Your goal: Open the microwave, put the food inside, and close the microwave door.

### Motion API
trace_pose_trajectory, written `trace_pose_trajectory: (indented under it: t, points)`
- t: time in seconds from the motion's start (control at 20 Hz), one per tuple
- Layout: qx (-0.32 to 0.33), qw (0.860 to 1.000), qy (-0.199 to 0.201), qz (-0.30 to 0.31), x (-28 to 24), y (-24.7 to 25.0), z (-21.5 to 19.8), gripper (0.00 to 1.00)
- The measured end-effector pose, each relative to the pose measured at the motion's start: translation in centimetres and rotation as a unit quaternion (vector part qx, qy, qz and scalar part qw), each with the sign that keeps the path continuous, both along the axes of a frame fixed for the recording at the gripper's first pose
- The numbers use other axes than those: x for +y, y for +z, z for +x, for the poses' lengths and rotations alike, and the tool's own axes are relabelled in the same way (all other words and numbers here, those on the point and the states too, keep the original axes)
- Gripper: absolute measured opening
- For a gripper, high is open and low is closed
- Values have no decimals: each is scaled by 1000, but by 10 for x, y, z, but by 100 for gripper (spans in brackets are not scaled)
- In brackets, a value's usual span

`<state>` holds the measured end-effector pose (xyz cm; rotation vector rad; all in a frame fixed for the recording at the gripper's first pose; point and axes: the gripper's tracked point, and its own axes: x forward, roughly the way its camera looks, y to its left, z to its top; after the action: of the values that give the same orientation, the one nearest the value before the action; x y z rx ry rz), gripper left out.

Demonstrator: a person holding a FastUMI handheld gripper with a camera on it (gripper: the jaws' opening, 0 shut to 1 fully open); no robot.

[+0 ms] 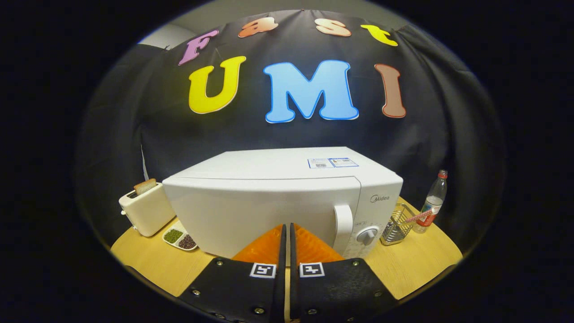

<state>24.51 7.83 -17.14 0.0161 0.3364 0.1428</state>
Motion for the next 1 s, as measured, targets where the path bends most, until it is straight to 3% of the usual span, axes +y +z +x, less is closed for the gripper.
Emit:
trace_pose_trajectory:
  t: [0.4, 1.0]
  points:
    - [-59, 998, -10, -2, -4, 69, -81, 5]
    - [-125, 992, -18, -15, -9, 123, -195, 5]
